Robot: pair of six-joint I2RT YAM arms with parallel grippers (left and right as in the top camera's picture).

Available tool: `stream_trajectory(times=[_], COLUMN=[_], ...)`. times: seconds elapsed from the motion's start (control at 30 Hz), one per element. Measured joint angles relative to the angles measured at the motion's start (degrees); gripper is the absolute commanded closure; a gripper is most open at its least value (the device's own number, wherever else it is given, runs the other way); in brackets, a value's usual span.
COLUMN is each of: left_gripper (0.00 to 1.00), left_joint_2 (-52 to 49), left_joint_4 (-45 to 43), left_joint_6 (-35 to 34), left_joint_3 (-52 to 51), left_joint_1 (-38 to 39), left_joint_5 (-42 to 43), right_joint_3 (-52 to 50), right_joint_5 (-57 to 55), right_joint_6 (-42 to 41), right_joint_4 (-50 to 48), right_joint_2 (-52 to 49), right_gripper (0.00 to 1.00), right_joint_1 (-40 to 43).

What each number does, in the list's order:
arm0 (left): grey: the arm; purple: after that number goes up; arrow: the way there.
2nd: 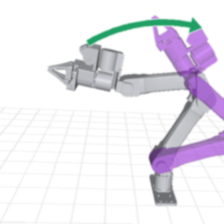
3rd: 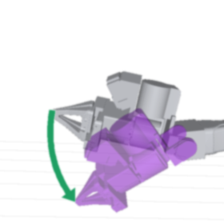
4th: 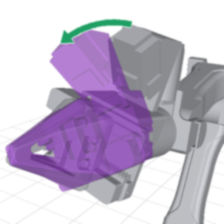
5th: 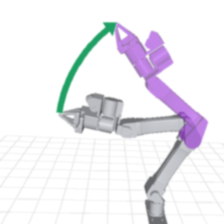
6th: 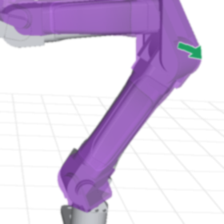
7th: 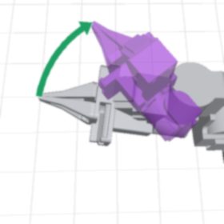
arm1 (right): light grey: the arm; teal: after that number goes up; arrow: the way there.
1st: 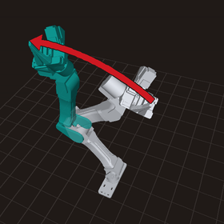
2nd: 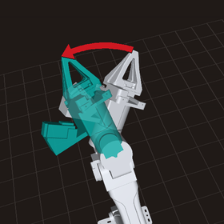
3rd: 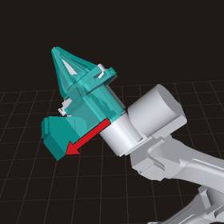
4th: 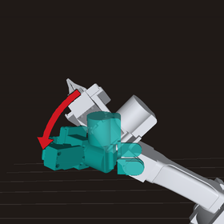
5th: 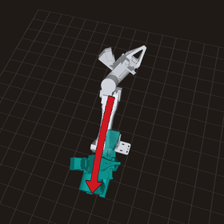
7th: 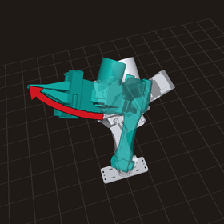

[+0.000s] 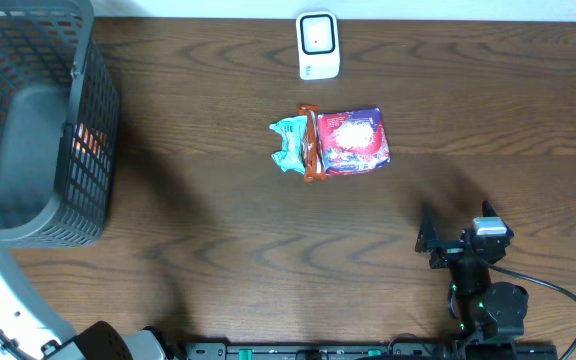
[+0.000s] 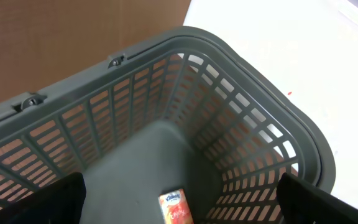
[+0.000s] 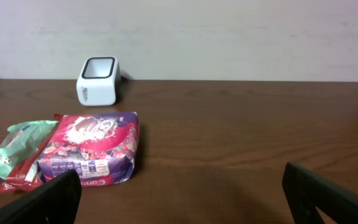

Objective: Scan the item barcode
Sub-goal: 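Grasp the orange Kleenex pack inside the basket with the left gripper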

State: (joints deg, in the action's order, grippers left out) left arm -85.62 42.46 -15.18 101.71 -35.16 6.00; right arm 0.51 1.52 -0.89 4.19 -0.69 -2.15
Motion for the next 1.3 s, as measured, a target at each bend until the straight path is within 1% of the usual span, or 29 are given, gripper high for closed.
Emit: stream_trajectory(times=[0.17,0.4,0.67,0.83,0.97,1.2,1.3], left_gripper=[0.02,0.02,0.02,0.02,0.02,0.02,0.02], left_joint_2=[0.00,-1.51,-10.16,-15.98,-19.19,-22.82,-24.46], left_joint_4=[-0.24,-2.71,-4.09,-3.56,-2.82,-2.82,-2.73], left_joint_6=[0.00,0.00,-0.11,-4.22,-6.05,-7.04,-7.32], left_joint_3=[0.00,0.00,0.00,0.00,0.00,0.00,0.00], left_joint_1=[0.00,0.13,1.53,1.68,2.19,5.88,8.04], left_joint_5=[0.00,0.02,-0.15,-0.17,-0.20,-0.63,-3.02], right_joint_3=[0.00,0.00,0.00,0.00,0.00,0.00,0.00], right_joint_5=[0.00,0.00,0.00,0.00,0.00,0.00,0.00], right_joint_6=[0.00,0.00,0.00,0.00,0.00,0.00,0.00], right_joint_4=[0.00,0.00,0.00,0.00,0.00,0.00,0.00], right_joint_2=[0.00,0.00,0.00,0.00,0.00,0.00,0.00], right_gripper=[0.01,0.01,0.01,0.01,0.01,0.01,0.01], right_joint_1=[0.00,0.00,0.00,0.00,0.00,0.00,0.00])
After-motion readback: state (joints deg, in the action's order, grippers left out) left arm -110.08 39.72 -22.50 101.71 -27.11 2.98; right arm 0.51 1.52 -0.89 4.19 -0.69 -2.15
